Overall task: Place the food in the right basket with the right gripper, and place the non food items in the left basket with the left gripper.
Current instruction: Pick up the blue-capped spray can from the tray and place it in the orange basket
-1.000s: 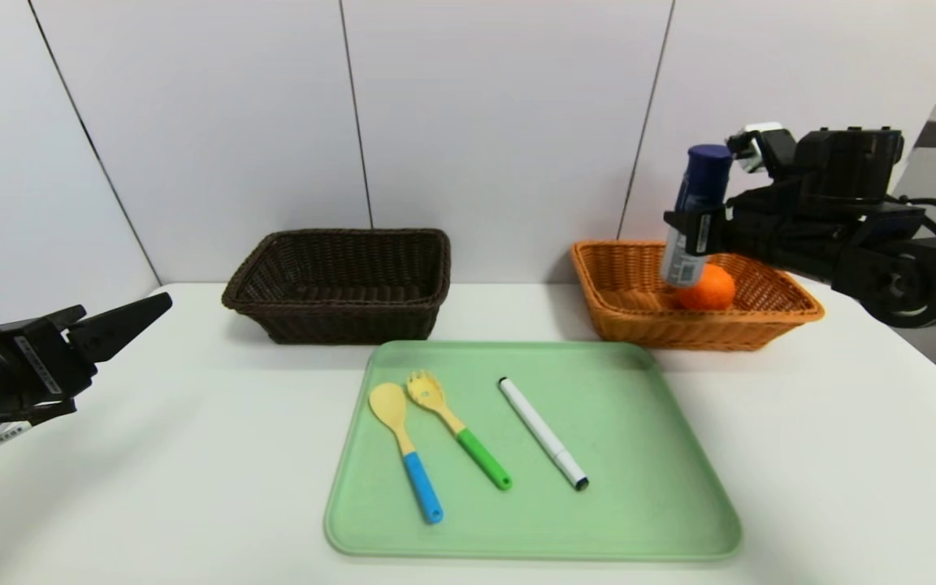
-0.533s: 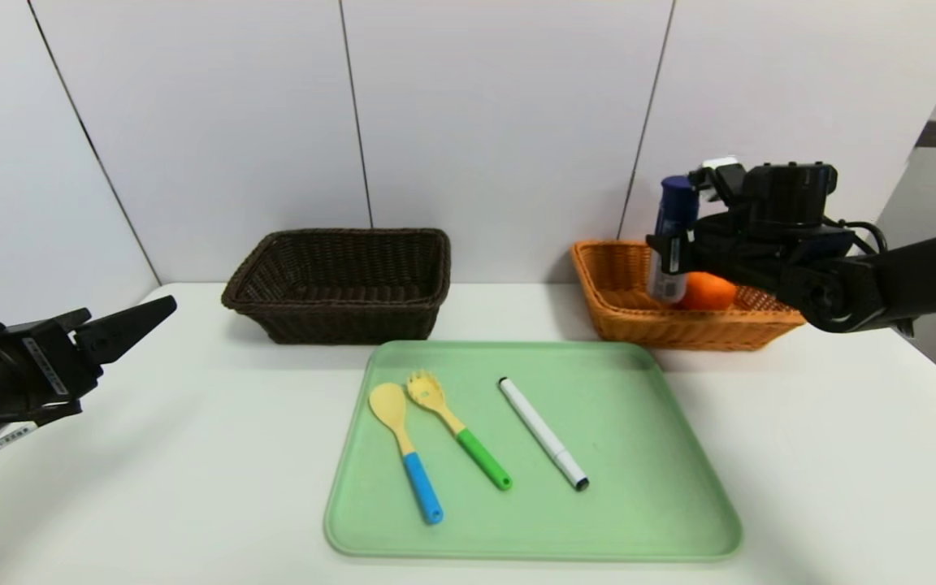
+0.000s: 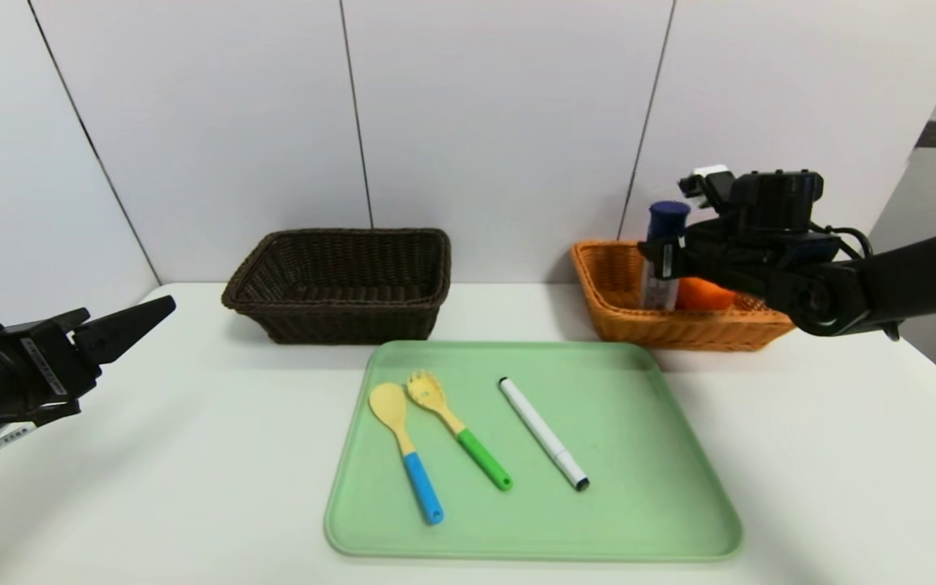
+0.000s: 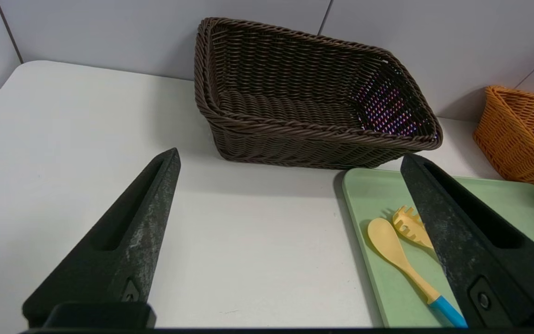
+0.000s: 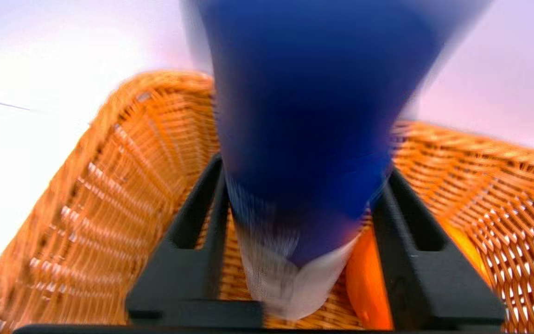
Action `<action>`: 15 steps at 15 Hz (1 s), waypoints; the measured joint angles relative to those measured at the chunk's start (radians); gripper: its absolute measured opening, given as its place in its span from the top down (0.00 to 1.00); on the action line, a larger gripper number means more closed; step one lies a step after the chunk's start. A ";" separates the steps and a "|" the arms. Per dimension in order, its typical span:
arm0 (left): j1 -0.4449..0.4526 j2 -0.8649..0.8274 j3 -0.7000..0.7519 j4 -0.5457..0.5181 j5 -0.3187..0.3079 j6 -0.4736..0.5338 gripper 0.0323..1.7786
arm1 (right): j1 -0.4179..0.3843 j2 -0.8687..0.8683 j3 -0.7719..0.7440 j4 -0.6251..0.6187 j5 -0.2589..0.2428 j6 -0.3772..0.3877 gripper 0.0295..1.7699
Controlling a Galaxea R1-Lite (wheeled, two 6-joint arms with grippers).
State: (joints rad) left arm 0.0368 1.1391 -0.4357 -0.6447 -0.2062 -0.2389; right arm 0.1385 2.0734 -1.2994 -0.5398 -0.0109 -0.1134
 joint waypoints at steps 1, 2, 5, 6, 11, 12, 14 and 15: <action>0.000 -0.001 0.001 0.000 0.000 0.000 0.05 | 0.000 0.000 0.000 -0.004 0.000 0.000 0.39; 0.000 -0.003 0.003 0.000 0.000 0.000 0.05 | -0.002 0.001 0.000 -0.020 0.000 -0.003 0.35; 0.001 -0.008 0.005 0.000 0.000 -0.001 0.05 | -0.003 0.000 0.005 -0.046 -0.009 -0.003 0.24; 0.001 -0.011 0.005 0.000 0.000 0.000 0.05 | -0.002 -0.003 0.006 -0.046 -0.019 -0.004 0.22; 0.001 -0.025 0.004 0.000 0.000 0.003 0.05 | -0.008 -0.080 0.046 -0.008 -0.027 -0.010 0.13; 0.001 -0.027 0.004 0.000 -0.001 0.003 0.05 | -0.008 -0.111 0.082 0.024 -0.027 -0.010 0.12; 0.001 -0.034 0.003 0.000 -0.001 0.003 0.05 | -0.010 -0.169 0.139 0.053 -0.027 -0.010 0.10; 0.001 -0.037 0.003 0.001 -0.002 0.003 0.05 | -0.010 -0.202 0.162 0.061 -0.028 -0.010 0.09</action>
State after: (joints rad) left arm 0.0383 1.1017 -0.4323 -0.6432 -0.2083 -0.2362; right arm 0.1287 1.8717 -1.1372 -0.4791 -0.0385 -0.1234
